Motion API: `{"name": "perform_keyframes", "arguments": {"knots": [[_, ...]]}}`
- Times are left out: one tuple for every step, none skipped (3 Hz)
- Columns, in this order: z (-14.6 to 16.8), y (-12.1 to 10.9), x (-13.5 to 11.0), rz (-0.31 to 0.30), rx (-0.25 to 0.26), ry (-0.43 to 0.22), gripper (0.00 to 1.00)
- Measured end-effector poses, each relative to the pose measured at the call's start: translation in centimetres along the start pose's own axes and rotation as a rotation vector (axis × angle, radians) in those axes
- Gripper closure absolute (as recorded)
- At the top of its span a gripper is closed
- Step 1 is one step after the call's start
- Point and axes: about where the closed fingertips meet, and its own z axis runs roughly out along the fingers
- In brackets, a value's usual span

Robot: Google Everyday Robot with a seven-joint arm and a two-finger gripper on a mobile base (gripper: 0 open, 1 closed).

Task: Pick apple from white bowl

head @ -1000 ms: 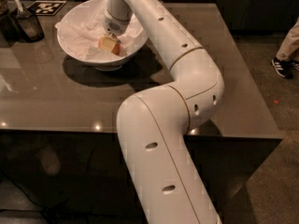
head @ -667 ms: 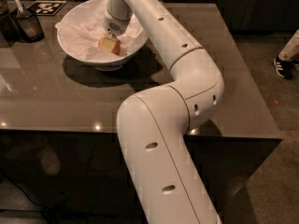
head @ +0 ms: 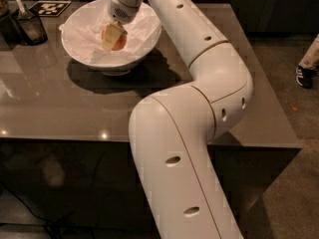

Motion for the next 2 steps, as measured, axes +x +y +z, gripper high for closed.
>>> {"name": "perform_keyframes", "arguments": {"knots": [[-2.9,0.3,-1.3,0.003,0.019,-0.026,1.00],[-7.6,0.9,-3.9,-0.037,0.072,-0.053,1.00]]}}
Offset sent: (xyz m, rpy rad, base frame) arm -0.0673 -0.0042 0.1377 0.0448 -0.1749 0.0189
